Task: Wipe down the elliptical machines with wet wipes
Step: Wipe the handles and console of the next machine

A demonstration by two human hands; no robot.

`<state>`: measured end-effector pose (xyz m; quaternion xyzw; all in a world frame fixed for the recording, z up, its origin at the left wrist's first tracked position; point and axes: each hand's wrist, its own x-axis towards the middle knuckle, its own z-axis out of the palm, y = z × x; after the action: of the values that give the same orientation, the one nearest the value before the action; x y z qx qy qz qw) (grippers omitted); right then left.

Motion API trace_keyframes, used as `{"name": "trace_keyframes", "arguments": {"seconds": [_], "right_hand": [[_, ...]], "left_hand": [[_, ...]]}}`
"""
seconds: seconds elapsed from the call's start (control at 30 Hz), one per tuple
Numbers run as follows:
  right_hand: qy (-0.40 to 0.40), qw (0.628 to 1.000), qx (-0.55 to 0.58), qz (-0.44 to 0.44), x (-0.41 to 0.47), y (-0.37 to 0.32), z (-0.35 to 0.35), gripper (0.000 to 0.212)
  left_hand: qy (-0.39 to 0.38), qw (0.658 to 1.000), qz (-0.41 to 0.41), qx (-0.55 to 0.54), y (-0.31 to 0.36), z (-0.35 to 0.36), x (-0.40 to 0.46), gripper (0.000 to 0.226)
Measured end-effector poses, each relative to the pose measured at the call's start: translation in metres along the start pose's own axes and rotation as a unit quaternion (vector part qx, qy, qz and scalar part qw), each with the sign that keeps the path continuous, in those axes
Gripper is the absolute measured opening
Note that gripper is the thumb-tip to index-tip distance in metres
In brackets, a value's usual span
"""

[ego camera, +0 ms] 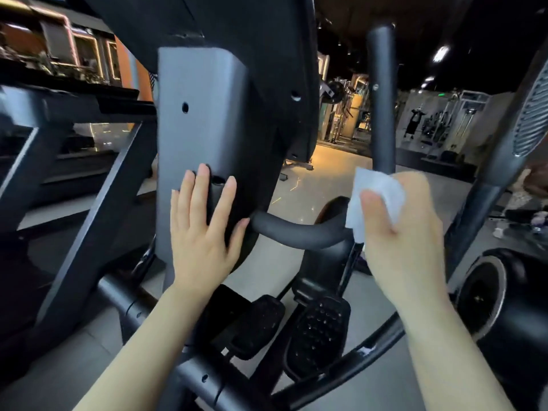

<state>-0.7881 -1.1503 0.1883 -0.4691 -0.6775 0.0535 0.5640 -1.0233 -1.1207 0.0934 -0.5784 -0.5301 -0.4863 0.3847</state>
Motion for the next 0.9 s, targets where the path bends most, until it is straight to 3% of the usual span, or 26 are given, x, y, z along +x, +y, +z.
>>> {"name": "trace_keyframes", "arguments": {"seconds": [0.03, 0.1, 0.17, 0.27, 0.47, 0.73, 0.8, 0.9], "right_hand": [[0.018, 0.993, -0.059, -0.1, 0.0, -0.01, 0.016, 0.01], [-0.019, 0.955, -0.154, -0.254, -0.002, -0.017, 0.056, 0.017], [-0.08, 0.916, -0.221, -0.325, -0.004, 0.0, 0.091, 0.021], [-0.142, 0.895, -0.246, -0.345, -0.007, 0.015, 0.103, 0.035], [-0.263, 0.832, -0.17, -0.458, 0.015, 0.042, 0.077, 0.049], [-0.329, 0.777, -0.168, -0.509, 0.033, 0.073, 0.02, 0.053], [-0.316, 0.78, -0.19, -0.505, 0.038, 0.085, 0.004, 0.05], [-0.276, 0.813, -0.232, -0.457, 0.04, 0.104, -0.017, 0.047]], "left_hand": [[0.003, 1.0, 0.002, -0.007, -0.001, 0.0, 0.0, 0.064], [0.008, 1.0, 0.001, -0.017, -0.001, 0.0, 0.001, 0.063], [0.013, 1.0, 0.0, -0.02, -0.001, 0.001, -0.001, 0.059], [0.016, 1.0, -0.004, -0.021, -0.001, 0.002, 0.0, 0.056], [0.017, 1.0, -0.006, -0.014, -0.001, 0.0, 0.0, 0.056], [0.016, 1.0, -0.002, -0.007, -0.001, -0.001, 0.0, 0.058], [0.015, 1.0, -0.004, -0.01, 0.0, 0.0, 0.0, 0.057], [0.021, 1.0, -0.006, -0.004, 0.002, 0.0, -0.001, 0.055]]}}
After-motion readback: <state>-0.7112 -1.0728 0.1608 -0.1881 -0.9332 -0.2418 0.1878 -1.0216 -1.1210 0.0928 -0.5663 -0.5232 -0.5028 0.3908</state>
